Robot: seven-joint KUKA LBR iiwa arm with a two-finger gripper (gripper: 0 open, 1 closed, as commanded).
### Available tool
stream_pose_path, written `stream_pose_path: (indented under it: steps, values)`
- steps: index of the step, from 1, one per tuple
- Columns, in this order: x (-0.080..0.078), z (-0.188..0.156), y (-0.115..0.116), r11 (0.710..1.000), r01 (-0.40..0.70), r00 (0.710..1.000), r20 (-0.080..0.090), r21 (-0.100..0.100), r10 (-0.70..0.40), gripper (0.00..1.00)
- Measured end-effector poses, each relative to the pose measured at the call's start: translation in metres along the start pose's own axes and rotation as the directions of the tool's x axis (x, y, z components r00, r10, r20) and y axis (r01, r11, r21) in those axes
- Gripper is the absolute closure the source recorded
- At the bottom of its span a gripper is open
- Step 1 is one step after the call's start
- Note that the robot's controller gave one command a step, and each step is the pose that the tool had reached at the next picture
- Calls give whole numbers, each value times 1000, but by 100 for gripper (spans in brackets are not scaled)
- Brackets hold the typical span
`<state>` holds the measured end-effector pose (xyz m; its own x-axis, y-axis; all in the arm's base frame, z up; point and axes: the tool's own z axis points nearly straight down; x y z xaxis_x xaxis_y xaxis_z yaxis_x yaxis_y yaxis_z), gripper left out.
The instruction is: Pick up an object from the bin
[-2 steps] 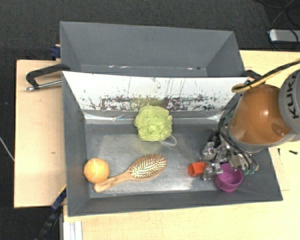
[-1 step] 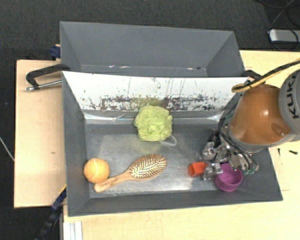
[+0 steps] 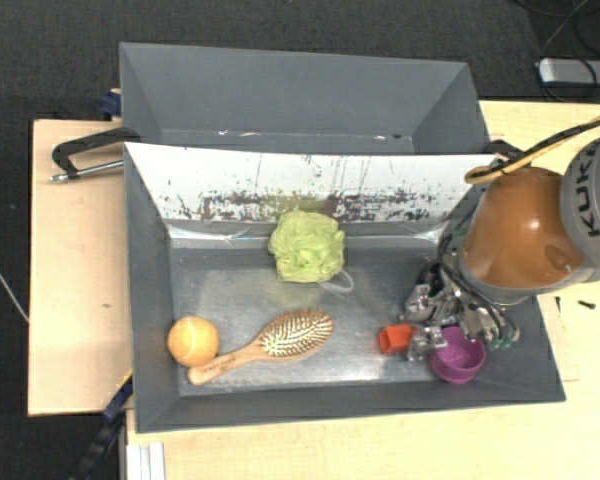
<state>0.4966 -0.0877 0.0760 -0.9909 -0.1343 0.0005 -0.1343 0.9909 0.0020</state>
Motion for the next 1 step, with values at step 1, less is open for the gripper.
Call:
stream_pose_path:
  steps: [1]
  values:
    - [2,-21,0,1000,0,1000,-5,-1,0,100]
